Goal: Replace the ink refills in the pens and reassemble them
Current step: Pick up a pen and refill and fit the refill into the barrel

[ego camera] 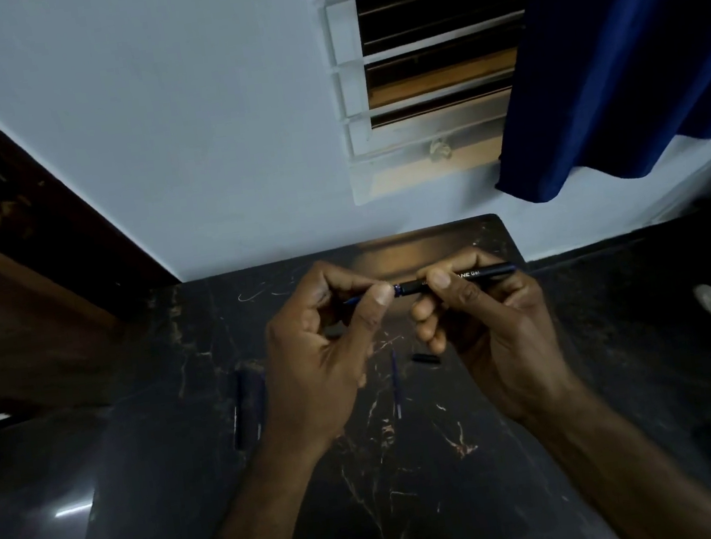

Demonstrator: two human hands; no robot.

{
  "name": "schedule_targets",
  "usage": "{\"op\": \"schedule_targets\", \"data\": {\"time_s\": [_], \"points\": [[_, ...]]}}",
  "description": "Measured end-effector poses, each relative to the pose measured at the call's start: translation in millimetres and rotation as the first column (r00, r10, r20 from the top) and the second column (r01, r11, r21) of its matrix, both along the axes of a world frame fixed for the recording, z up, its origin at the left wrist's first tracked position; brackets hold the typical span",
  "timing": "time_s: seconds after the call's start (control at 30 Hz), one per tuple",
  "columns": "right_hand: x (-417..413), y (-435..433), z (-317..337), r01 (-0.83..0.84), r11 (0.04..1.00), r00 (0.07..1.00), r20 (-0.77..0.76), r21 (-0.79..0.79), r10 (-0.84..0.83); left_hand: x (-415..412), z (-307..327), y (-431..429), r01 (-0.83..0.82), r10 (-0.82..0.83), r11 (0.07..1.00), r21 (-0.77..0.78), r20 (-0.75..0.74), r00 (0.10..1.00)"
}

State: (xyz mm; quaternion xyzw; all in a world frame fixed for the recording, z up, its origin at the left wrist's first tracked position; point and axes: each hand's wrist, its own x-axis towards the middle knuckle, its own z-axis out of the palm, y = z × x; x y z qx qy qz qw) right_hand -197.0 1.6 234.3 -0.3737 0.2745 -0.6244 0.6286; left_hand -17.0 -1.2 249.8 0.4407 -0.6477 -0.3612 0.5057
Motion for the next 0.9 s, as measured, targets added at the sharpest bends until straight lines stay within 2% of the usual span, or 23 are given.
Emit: {"op": "schedule_targets", "data": {"time_s": [0.07,0.13,0.2,0.27,0.37,0.5,0.63,0.7,0.77,0.9], "points": [[7,-2,2,-0.01,1.0,1.0,0.012,-0.011,0.01,4,0,-6,-0.064,0.067,0.997,-0.041,0.076,0.995],[17,-4,5,-0.026,0.999,1.0,0.014,-0.024,0.027,9,2,-10,-0.112,0.111,0.993,0.029,0.033,0.993],[26,-7,11,-0.027,0.999,1.0,0.007,-0.041,0.027,15,6,-13,-0.005,0.034,0.989,0.148,-0.19,0.981],[31,-12,17,-0.004,0.998,1.0,-0.008,-0.057,0.003,24,8,-14,0.153,-0.081,0.976,0.156,-0.394,0.916],[37,-17,24,0.022,0.997,0.999,-0.026,-0.08,-0.025,37,8,-18,0.134,-0.095,0.988,0.084,-0.361,0.928],[51,-15,28,0.022,0.995,0.999,-0.031,-0.101,-0.025,39,10,-21,0.034,0.008,0.993,0.117,-0.341,0.94],[59,-14,30,0.057,0.993,0.998,-0.022,-0.105,-0.06,38,14,-20,0.243,-0.153,0.961,0.134,-0.475,0.867],[59,-13,30,0.072,0.993,0.997,-0.021,-0.097,-0.074,39,14,-19,0.245,-0.172,0.965,0.095,-0.476,0.862],[59,-11,30,0.088,0.993,0.996,-0.026,-0.085,-0.09,40,13,-19,0.189,-0.119,0.977,0.103,-0.475,0.872],[61,-4,30,0.12,0.99,0.993,0.002,-0.07,-0.12,37,15,-24,0.07,0.066,0.967,0.246,-0.505,0.861]]}}
